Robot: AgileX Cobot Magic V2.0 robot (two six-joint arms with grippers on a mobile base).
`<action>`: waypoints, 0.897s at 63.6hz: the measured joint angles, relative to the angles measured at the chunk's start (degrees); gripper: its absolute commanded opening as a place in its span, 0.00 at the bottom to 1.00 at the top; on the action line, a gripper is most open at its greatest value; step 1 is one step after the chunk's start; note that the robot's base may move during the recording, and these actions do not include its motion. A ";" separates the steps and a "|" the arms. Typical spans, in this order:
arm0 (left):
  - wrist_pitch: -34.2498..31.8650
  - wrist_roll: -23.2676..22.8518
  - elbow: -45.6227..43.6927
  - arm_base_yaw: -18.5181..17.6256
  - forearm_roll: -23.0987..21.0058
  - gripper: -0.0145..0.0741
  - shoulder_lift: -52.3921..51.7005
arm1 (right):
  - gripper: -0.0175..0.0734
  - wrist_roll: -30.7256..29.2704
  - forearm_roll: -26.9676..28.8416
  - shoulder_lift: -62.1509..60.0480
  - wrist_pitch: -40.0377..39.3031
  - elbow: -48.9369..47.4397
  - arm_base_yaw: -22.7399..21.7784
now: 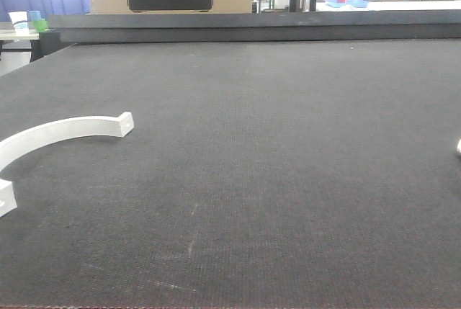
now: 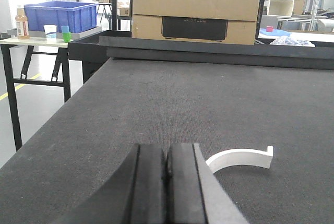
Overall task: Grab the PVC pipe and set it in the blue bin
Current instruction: 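Move both grippers down over the white curved PVC pipe arc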
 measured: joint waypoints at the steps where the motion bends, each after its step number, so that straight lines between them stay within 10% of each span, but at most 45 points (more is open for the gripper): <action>1: 0.00 0.00 0.00 0.00 0.00 0.04 0.00 | 0.01 0.00 0.00 0.00 0.00 0.00 0.00; 57: -0.40 0.00 0.00 0.00 -0.74 0.04 0.00 | 0.01 0.00 -0.12 -0.02 -0.52 -0.10 0.00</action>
